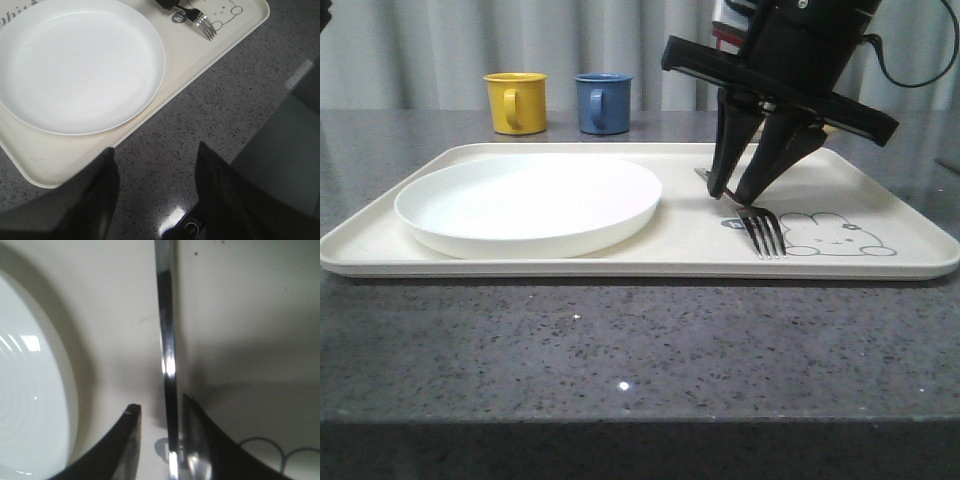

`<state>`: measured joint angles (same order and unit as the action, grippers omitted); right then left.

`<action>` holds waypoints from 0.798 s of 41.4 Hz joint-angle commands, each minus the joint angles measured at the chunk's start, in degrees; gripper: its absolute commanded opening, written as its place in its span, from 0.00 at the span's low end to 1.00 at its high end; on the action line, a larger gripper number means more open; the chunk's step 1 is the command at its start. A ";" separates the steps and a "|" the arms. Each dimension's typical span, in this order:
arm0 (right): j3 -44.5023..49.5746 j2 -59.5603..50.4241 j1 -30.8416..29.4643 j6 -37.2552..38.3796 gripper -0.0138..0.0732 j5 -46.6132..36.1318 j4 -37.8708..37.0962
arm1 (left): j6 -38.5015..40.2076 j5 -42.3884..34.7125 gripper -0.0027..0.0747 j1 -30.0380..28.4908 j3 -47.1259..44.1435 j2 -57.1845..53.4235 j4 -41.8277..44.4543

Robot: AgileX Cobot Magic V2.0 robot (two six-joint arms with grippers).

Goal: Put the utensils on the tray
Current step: 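Place the fork on the tray beside the plate and release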

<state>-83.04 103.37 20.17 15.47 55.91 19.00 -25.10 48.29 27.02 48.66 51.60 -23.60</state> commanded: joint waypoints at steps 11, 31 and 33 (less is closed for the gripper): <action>-1.83 -13.22 -0.30 -4.57 0.51 0.25 -11.95 | -0.03 -2.97 0.49 0.46 1.54 -0.42 -1.48; 1.60 -21.07 -18.25 -13.49 0.51 8.08 -19.40 | -0.03 -2.97 0.49 0.46 1.54 -0.42 -1.48; 1.86 -20.18 -20.88 -15.47 0.51 8.05 -17.34 | -0.03 -2.97 0.49 0.46 1.54 -0.42 -1.48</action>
<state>-80.54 83.79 3.35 4.38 65.23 -1.95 -25.10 48.29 27.02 48.66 51.60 -23.60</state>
